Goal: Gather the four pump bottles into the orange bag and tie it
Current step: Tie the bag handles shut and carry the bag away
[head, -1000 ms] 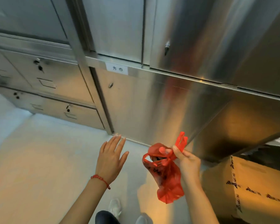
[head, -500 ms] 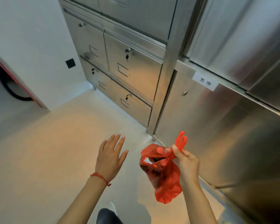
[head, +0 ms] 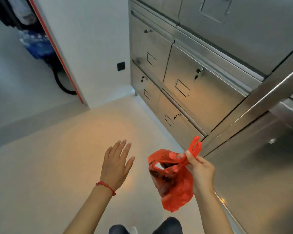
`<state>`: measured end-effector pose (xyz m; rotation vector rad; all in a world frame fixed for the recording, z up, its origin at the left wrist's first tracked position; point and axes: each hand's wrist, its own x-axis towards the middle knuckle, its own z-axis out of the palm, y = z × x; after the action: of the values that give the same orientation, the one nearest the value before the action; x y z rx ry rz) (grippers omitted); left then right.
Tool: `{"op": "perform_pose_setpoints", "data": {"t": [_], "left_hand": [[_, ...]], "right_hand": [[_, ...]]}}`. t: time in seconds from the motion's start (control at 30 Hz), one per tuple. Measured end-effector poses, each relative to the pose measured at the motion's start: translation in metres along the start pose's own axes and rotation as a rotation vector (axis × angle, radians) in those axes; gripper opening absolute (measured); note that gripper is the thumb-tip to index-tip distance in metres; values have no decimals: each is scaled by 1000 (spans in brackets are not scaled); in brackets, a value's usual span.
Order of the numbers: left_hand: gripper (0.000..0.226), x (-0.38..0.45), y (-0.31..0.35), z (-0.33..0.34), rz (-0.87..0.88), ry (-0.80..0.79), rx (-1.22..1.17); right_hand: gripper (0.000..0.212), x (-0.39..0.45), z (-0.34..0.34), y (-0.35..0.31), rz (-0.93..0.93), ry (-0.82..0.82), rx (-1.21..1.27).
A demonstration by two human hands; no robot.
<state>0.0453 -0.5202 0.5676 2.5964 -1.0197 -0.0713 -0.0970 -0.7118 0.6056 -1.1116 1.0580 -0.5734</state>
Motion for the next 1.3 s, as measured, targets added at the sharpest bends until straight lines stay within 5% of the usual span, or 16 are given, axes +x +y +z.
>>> {"op": "perform_pose_setpoints", "data": {"t": [0.7, 1.3], "left_hand": [[65, 280, -109, -10, -423, -44, 70], [59, 543, -269, 13, -409, -153, 20]], "right_hand": [[7, 263, 257, -51, 188, -308, -145], [13, 468, 474, -83, 238, -269, -217]]}}
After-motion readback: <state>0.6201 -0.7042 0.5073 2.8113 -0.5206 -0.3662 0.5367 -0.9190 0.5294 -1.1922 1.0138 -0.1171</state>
